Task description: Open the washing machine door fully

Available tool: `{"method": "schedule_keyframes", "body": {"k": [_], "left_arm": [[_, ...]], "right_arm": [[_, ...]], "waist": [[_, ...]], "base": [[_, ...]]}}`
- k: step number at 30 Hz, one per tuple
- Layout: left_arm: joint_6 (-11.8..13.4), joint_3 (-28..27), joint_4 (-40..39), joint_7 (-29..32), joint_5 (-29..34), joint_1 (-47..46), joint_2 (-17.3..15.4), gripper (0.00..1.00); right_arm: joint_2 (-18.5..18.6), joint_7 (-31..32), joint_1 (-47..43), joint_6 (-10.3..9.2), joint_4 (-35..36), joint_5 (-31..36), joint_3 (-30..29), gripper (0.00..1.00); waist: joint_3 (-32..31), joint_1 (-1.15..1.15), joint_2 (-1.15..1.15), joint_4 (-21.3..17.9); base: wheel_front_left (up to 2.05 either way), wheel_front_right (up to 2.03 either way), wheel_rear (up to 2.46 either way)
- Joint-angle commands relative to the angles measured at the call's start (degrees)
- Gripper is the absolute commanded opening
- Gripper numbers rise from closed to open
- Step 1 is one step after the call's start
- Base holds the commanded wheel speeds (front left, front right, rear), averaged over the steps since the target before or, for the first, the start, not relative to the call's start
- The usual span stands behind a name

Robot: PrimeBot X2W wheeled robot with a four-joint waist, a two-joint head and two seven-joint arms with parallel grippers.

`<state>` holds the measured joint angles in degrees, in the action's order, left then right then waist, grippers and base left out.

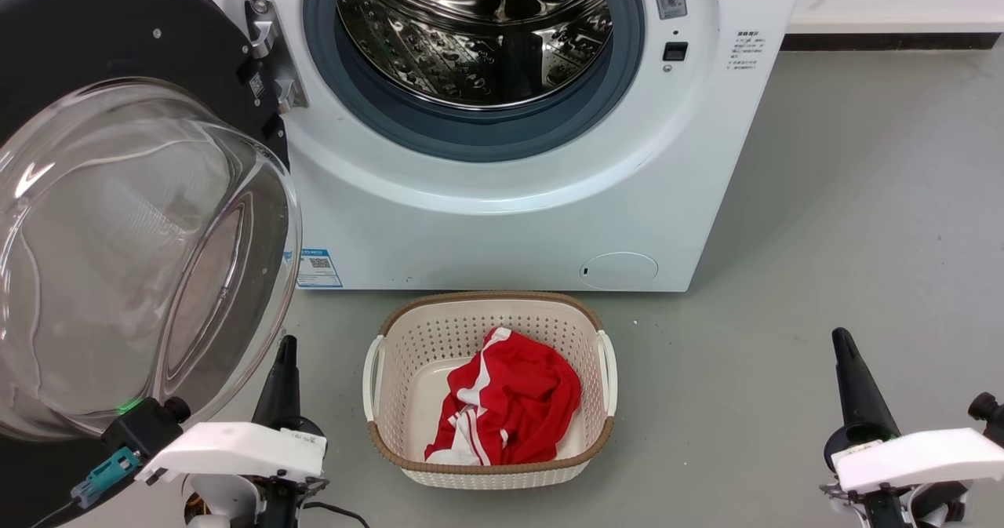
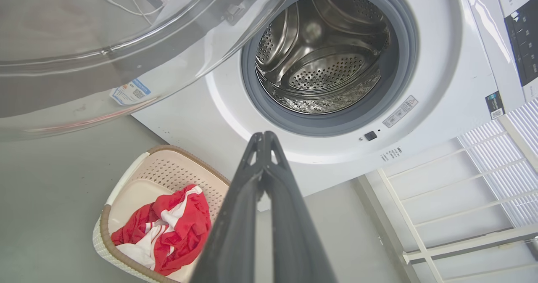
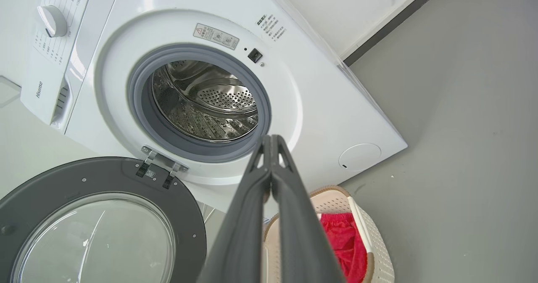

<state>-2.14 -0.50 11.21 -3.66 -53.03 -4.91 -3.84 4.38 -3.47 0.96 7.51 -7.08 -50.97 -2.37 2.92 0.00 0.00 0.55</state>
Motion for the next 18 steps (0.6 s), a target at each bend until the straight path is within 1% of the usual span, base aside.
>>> {"method": "schedule_keyframes", "body": {"k": [1, 18], "left_arm": [[-0.56, -0.44, -0.37, 0.37, -1.69, -1.24, -0.07, 0.00], [-1.92, -2.00, 0.48, 3.06, -11.83, -1.42, 0.19, 0.00]], "right_arm": [[0.44, 0.34, 1.34, -0.01, 0.22, -1.98, -0.09, 0.00], [0.51, 2.36, 2.42, -0.01, -1.65, -13.26, -0.42, 0.00]], "waist": [[-0.05, 0.00, 0.00, -0.01], [-0.62, 0.00, 0.00, -0.12]], "base": [[0.00, 0.00, 0.00], [0.00, 0.00, 0.00]]}}
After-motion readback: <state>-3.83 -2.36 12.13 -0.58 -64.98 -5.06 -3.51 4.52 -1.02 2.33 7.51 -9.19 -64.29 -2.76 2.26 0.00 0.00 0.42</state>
